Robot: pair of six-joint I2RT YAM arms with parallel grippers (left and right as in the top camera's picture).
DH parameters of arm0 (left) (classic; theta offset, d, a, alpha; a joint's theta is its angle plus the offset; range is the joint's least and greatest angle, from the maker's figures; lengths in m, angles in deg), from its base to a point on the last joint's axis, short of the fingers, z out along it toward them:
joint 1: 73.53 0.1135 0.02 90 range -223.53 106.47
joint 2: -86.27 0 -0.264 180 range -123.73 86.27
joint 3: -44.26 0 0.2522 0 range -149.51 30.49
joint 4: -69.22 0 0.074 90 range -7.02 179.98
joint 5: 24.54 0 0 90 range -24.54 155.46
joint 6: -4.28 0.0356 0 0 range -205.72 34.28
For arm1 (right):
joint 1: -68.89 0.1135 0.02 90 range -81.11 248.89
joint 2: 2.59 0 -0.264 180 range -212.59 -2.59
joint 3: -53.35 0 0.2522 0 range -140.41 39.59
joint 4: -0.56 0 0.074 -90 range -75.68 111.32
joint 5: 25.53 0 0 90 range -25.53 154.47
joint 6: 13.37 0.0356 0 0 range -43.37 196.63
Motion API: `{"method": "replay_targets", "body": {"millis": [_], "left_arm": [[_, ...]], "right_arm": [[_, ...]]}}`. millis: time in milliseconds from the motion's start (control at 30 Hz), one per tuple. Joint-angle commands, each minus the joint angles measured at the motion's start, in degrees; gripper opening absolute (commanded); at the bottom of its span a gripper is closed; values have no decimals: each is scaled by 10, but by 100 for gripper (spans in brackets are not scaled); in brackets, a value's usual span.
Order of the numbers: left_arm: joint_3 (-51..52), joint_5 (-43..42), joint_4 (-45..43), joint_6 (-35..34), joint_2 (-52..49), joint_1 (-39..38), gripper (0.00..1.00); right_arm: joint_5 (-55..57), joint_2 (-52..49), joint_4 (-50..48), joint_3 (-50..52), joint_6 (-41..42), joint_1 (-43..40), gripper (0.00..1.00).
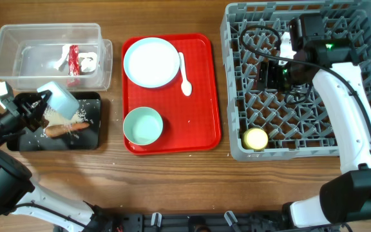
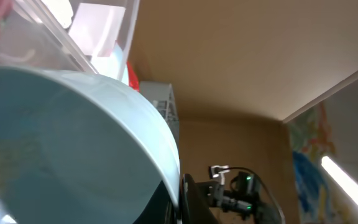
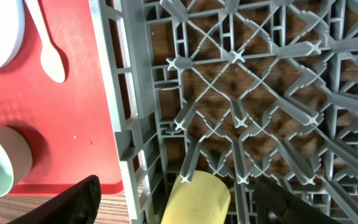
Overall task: Sort waste into correct bins and load items into the dishwasher rack
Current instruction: 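Tip the rice bowl over the black tray to dump the rice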
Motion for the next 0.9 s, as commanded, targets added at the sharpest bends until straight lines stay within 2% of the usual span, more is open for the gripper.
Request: {"method": "replay_targets", "body": {"millis": [0, 67, 133, 367, 500, 867], "left_arm": [[3, -36, 27, 13, 13, 3, 4], [3, -42, 63, 14, 13, 3, 4], [3, -46, 62, 39, 13, 4, 4], [3, -64, 87, 58, 13, 5, 4], [3, -71, 132, 73, 20, 2, 4], [3, -79, 132, 107, 66, -21, 4]], "right_arm": [[-3, 9, -1, -10, -7, 1, 80], [-3, 9, 0, -10, -7, 1, 80], [-3, 9, 0, -10, -7, 1, 80], [-3, 9, 0, -10, -7, 1, 80], [-3, 9, -1, -10, -7, 1, 80], [-3, 9, 1, -10, -7, 1, 80]]}}
